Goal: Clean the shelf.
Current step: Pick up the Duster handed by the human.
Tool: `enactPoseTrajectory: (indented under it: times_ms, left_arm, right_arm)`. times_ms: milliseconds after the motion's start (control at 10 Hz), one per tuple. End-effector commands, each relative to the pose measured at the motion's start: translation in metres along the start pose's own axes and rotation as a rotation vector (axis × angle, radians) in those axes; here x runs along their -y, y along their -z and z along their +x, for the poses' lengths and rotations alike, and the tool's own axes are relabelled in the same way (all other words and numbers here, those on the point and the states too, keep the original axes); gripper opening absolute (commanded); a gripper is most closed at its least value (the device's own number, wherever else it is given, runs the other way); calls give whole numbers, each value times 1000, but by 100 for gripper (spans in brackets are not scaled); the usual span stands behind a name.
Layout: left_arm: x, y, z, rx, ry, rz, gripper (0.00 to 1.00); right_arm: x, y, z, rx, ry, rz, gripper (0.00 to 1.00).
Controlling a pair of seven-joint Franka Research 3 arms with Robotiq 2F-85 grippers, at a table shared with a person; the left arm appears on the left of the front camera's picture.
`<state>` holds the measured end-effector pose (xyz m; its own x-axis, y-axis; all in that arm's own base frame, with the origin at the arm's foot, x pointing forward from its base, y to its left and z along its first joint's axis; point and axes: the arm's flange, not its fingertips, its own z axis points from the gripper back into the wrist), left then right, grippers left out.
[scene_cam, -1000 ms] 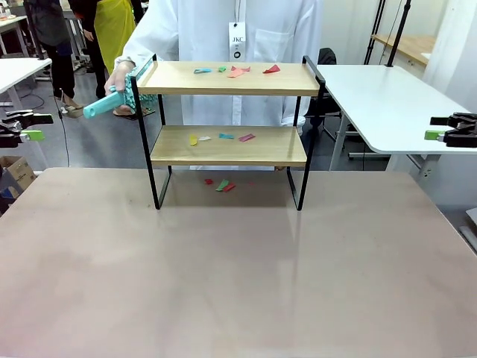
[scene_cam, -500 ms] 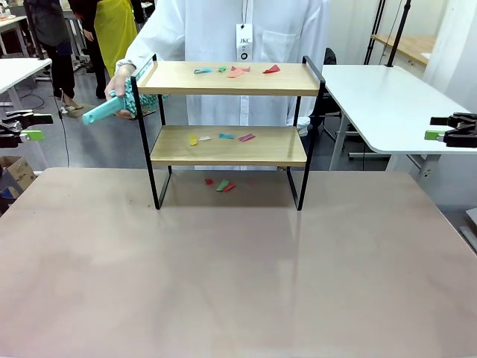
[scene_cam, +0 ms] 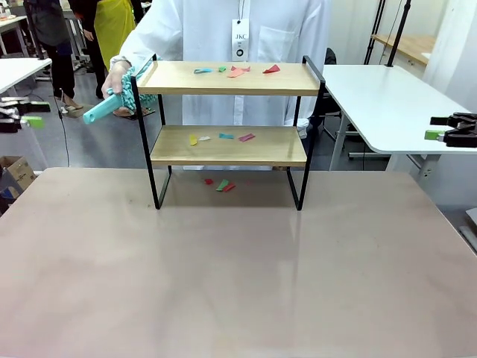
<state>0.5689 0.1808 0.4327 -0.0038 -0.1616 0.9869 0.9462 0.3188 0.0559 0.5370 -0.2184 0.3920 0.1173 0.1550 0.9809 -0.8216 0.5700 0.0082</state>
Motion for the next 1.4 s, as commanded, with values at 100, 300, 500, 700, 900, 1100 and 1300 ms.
enactPoseTrajectory:
  times_ms: [100, 300, 500, 700, 900, 1100, 1300]
  left_arm:
    - [32, 22, 80, -253, -147, 163, 100]
    - [53, 43, 127, -451, -188, 286, 100]
    - [81, 67, 172, -654, -228, 441, 100]
    - [110, 94, 197, -731, -249, 570, 100]
    - [122, 111, 208, -848, -301, 798, 100]
    - [108, 99, 203, -716, -194, 599, 100]
    - [116, 109, 206, -754, -221, 667, 100]
  right_arm:
    - [-1, 1, 3, -10, 9, 1, 100]
    - [-1, 1, 3, -10, 9, 1, 100]
    - [-1, 1, 3, -10, 9, 1, 100]
    - [-1, 1, 3, -10, 9, 1, 100]
    - [-1, 1, 3, -10, 9, 1, 100]
    - [-1, 1, 3, -10, 9, 1, 100]
    - [-1, 1, 3, -10, 9, 1, 100]
